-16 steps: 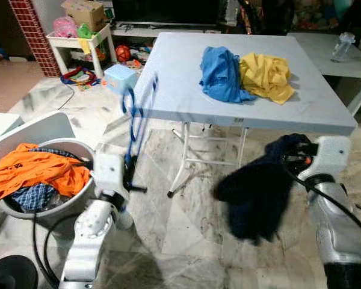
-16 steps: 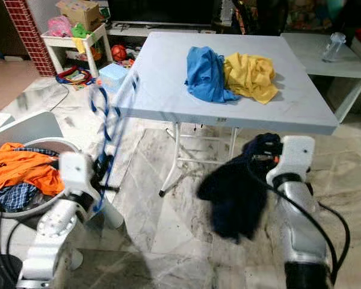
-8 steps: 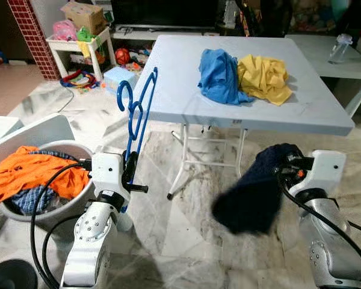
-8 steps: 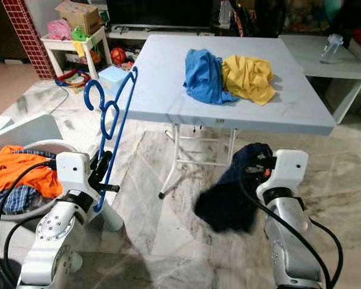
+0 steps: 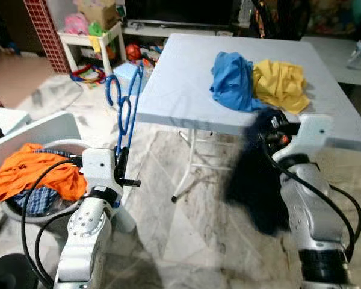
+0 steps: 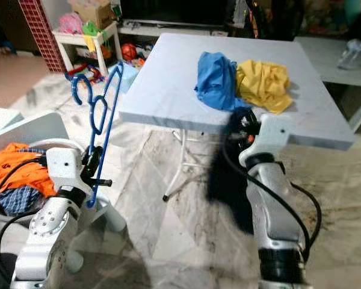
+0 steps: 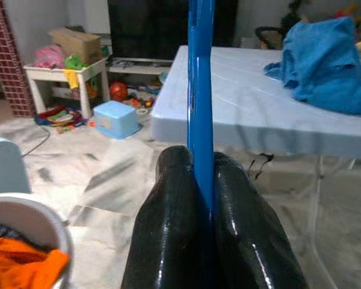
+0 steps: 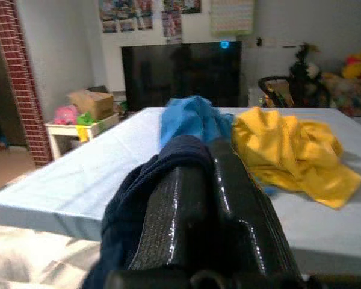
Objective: Hang hanger
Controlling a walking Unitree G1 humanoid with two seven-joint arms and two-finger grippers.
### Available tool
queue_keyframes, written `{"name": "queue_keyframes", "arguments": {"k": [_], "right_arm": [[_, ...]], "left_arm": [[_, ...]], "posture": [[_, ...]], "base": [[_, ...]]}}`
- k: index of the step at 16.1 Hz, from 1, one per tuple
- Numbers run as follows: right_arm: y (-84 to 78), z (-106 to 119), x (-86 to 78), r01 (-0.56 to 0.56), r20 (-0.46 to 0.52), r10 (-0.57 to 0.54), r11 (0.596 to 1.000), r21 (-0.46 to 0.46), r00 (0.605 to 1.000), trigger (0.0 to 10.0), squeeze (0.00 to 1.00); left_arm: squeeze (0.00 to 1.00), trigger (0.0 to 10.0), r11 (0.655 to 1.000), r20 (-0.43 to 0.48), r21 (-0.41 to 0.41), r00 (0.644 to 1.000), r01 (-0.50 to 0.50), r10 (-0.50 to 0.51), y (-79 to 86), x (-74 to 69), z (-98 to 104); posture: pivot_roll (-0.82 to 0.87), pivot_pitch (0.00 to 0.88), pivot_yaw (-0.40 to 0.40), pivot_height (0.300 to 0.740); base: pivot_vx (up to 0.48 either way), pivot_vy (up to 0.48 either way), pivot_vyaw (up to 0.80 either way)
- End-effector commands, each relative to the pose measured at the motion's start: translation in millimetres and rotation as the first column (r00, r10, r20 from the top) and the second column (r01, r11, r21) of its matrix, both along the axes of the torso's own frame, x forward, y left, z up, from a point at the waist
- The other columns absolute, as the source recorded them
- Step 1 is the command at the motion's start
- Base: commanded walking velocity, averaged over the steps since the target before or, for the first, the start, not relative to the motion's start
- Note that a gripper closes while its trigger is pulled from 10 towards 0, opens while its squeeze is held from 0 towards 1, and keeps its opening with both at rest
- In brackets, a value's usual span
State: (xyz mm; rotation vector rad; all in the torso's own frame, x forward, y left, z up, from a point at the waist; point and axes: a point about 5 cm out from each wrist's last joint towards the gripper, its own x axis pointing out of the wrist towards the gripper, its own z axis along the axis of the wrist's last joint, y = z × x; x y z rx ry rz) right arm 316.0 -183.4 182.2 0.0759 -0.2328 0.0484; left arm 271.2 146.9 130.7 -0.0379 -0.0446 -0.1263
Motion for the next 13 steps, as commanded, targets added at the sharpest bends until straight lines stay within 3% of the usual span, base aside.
{"name": "queue_keyframes", "arguments": {"k": [1, 6, 13], "right_arm": [[-4.3, 1.4, 2.8, 0.024, 0.008, -0.024, 1.000, 0.002, 1.000, 10.0, 0.00], [-3.1, 2.2, 16.9, 0.043, 0.026, -0.044, 0.999, 0.011, 0.999, 10.0, 0.00], [0.9, 0.7, 19.6, 0.049, 0.048, -0.049, 0.999, -0.008, 0.998, 10.0, 0.00]], "left_arm": [[0.00, 10.0, 1.000, 0.010, -0.003, 1.000, 0.003, -0.003, -2.4, 1.1, 3.4], [0.00, 10.0, 1.000, 0.015, 0.006, 1.000, -0.023, 0.023, 3.3, 11.6, 5.0], [0.00, 10.0, 1.000, 0.015, -0.002, 1.000, -0.014, 0.014, 1.0, 16.2, 4.0]], "posture": [[0.02, 0.000, -0.021, 0.740], [0.04, 0.000, -0.015, 0.740], [0.03, 0.000, -0.011, 0.740]], "base": [[0.281, 0.000, 0.00], [0.295, 0.000, 0.00], [0.376, 0.000, 0.00]]}}
